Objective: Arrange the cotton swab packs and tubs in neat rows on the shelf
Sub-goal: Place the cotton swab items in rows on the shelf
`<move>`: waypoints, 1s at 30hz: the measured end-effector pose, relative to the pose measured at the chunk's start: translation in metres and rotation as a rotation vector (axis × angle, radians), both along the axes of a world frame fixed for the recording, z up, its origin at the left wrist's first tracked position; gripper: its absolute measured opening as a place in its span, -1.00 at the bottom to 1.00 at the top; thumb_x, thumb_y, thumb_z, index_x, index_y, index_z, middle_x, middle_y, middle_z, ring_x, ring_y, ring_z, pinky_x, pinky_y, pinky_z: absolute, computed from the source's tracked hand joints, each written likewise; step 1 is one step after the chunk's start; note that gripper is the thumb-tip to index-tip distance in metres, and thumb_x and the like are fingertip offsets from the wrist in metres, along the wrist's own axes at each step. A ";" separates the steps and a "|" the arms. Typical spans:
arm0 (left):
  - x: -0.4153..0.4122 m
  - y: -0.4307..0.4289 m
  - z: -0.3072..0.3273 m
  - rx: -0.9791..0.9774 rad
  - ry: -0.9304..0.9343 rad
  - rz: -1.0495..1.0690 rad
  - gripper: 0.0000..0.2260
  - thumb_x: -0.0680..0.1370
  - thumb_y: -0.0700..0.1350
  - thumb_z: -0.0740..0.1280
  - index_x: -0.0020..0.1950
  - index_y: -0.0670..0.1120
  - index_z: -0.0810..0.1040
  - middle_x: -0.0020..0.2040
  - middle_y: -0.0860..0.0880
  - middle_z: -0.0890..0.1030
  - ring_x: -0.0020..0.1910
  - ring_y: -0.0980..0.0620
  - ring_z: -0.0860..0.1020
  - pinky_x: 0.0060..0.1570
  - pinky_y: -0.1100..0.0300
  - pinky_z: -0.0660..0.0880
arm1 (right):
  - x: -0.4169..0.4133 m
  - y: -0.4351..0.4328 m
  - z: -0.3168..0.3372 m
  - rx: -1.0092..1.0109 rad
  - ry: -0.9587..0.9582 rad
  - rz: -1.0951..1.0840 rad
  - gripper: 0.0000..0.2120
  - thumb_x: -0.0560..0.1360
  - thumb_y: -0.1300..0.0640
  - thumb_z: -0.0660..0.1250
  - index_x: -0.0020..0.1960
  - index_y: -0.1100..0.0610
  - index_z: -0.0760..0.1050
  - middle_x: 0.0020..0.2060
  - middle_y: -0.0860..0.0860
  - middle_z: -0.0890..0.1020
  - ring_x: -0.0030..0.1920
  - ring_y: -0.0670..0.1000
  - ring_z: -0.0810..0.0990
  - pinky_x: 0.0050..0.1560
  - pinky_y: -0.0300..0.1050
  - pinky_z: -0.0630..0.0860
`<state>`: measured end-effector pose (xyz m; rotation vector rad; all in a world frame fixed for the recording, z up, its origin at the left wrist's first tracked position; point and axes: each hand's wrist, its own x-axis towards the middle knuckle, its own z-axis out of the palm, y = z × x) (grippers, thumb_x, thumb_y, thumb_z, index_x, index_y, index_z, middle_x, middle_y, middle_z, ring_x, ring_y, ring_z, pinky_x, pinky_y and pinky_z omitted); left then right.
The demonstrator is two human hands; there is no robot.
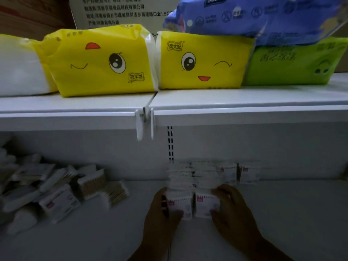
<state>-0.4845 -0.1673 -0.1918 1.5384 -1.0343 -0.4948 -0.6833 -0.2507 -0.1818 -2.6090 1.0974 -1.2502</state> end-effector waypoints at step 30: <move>0.188 0.163 0.056 0.542 -0.229 0.352 -0.65 0.56 -0.12 0.26 0.35 -0.02 0.38 0.32 0.01 0.44 0.25 0.04 0.45 0.15 0.27 0.37 | 0.242 0.106 0.032 -0.172 0.192 0.500 -0.83 0.33 0.04 0.24 -0.15 0.02 0.56 -0.08 -0.03 0.58 -0.06 0.02 0.53 -0.09 -0.13 0.55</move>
